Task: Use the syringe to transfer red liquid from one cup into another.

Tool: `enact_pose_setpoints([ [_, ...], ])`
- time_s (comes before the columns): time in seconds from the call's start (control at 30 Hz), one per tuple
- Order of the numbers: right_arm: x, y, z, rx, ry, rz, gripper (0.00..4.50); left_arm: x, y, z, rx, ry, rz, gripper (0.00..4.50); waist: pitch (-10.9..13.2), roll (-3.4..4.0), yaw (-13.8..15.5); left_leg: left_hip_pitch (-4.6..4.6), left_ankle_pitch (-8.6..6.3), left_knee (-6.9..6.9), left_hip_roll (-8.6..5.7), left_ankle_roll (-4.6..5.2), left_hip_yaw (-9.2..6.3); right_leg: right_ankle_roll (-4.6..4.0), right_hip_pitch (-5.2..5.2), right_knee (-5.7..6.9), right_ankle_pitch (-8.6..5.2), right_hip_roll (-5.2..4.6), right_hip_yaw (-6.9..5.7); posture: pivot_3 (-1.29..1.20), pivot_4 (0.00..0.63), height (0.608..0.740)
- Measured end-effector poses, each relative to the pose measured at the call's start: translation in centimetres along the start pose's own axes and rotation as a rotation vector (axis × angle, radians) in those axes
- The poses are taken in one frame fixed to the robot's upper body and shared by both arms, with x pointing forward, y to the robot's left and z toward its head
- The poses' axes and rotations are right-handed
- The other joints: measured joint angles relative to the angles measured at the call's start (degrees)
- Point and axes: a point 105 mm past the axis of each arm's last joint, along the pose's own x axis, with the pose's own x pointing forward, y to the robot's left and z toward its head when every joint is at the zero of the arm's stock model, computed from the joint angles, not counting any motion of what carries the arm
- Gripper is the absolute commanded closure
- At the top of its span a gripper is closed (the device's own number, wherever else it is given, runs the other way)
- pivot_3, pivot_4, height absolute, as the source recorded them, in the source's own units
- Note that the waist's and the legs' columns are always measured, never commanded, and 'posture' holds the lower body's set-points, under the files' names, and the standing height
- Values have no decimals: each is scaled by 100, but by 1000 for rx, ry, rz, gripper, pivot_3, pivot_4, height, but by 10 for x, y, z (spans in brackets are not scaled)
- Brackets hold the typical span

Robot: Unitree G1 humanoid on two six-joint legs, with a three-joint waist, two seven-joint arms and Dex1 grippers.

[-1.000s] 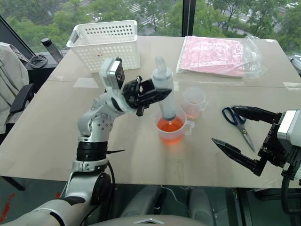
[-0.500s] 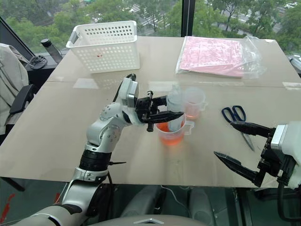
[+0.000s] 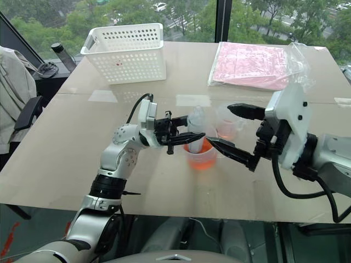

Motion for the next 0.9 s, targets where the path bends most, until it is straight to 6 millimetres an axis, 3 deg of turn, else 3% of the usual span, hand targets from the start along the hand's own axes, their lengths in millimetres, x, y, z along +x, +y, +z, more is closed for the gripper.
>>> enact_pose_setpoints([
  [0.07, 8, -3, 3, 18, -21, -6, 748, 1, -1, 0, 1, -2, -5, 3030, 0, 0, -2, 0, 0, 0, 0, 0, 0, 0, 1, 1, 0, 0, 0, 0, 150, 740],
  [0.3, 26, -6, -2, 52, -5, -14, 748, 1, -4, 1, -10, -9, -9, 3030, 0, 1, 4, -2, 0, -1, -1, 0, -3, 0, -2, 2, 0, 4, -1, 0, 150, 740],
  [0.53, 32, -2, -6, 74, 0, 6, 4141, 0, -3, 1, -21, -9, 12, 3030, 0, 1, -3, -1, 0, -2, -1, 0, -5, 0, -3, 3, 0, 6, -1, 0, 150, 740],
  [0.57, 32, 0, -6, 75, 2, 12, 4471, 0, -3, 1, -22, -8, 13, 3030, 0, 1, -3, -1, 0, -2, -1, 0, -5, 0, -3, 3, 0, 6, 0, 0, 150, 740],
  [0.9, 33, 1, -3, 74, 9, 33, 4471, -1, -5, 2, -48, -6, 2, 3030, 1, 2, -8, -1, 0, -3, -1, 0, -5, 0, -4, 2, 0, 7, 1, 0, 150, 740],
])
